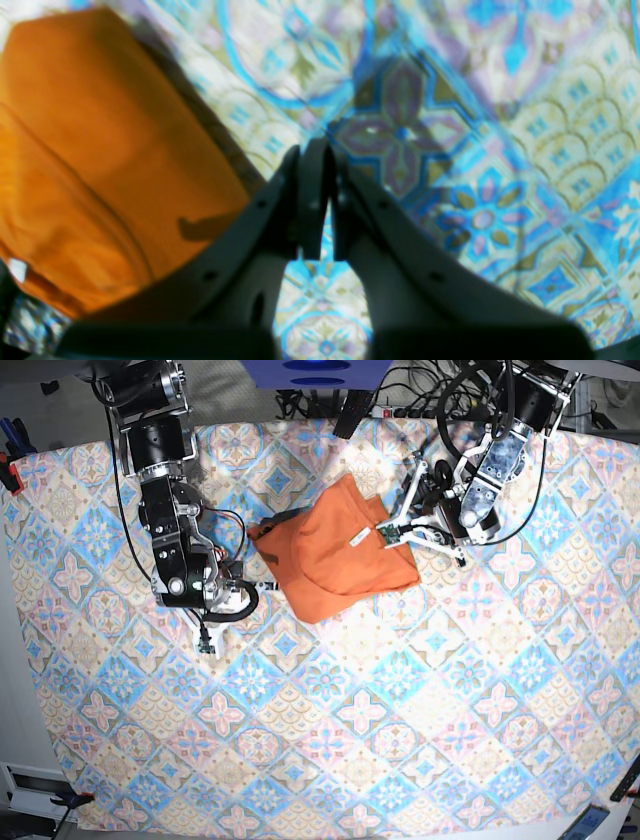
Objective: Fold the T-shirt properly
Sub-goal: 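Grasp the folded shirt edges with both grippers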
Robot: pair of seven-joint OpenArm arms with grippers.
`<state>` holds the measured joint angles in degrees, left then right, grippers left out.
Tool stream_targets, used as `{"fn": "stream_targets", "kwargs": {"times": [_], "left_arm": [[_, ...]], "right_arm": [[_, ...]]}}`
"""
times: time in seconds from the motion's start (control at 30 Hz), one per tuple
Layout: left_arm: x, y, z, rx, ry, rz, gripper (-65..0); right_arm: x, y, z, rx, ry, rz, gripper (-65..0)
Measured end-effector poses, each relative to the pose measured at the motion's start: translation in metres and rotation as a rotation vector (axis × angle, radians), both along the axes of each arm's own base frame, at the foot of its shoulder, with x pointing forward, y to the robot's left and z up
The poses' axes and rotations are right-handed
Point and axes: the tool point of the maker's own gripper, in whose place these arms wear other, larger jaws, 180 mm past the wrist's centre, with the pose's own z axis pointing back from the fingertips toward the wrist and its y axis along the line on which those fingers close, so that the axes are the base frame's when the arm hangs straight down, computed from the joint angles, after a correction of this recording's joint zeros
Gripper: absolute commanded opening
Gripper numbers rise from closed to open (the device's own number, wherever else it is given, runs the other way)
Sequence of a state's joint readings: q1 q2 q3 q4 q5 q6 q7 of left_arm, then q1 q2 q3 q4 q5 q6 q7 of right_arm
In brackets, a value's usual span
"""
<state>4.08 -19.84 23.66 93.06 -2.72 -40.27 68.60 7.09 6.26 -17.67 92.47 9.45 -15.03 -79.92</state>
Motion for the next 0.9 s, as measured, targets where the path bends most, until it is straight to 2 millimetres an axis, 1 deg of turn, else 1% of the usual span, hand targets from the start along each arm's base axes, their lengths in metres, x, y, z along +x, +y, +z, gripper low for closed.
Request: {"fn": "stream_targets", "kwargs": {"times": [0.1,0.17,0.2,0.27,0.3,0.37,0.43,0.5,0.6,0.73,0.8,0.9], "left_arm": [[0.003,-0.004,-0.003,-0.024,0.003,0.008,-44.6],[0.01,-0.013,-0.002,-0.041,-0.006,0.017,-45.0],[0.014,-0.019,-0.001,-0.052,-0.017,0.026,-46.6],[0.017,-0.037,0.002,-0.111,-0.021,0.022,-52.4],[0.019,-0.04,0.004,-0.119,-0.026,0.016,-54.6],[0.021,-0.039,0.005,-0.107,-0.032,0.016,-57.9],[0.024,-0.038,0.006,-0.096,-0.039,0.014,-59.2],[0.027,-0.041,0.007,-0.101,-0.046,0.014,-59.7],[0.025,-0.042,0.007,-0.103,-0.043,0.016,-59.7],[0.026,-0.042,0.007,-0.106,-0.045,0.016,-59.7],[0.029,-0.042,0.009,-0.107,-0.051,0.015,-59.7],[0.045,-0.048,0.012,-0.116,-0.068,0.023,-59.7]], "right_arm": [[-0.003,-0.004,-0.012,-0.015,0.033,-0.008,-63.2],[-0.008,-0.006,-0.02,-0.023,0.052,-0.008,-63.2],[-0.009,-0.007,-0.024,-0.025,0.059,-0.01,-63.2],[-0.012,-0.008,-0.03,-0.03,0.065,-0.012,-63.2],[-0.011,-0.008,-0.03,-0.028,0.061,-0.012,-63.2],[-0.009,-0.009,-0.03,-0.032,0.051,-0.013,-63.2],[-0.009,-0.009,-0.03,-0.032,0.052,-0.013,-63.2],[-0.009,-0.01,-0.03,-0.034,0.053,-0.01,-63.2],[-0.01,-0.017,-0.03,-0.05,0.054,-0.008,-63.3],[-0.008,-0.019,-0.03,-0.055,0.055,-0.01,-63.3],[-0.013,-0.019,-0.041,-0.06,0.096,0.012,-63.3],[-0.031,-0.022,-0.063,-0.072,0.175,0.068,-63.3]]}}
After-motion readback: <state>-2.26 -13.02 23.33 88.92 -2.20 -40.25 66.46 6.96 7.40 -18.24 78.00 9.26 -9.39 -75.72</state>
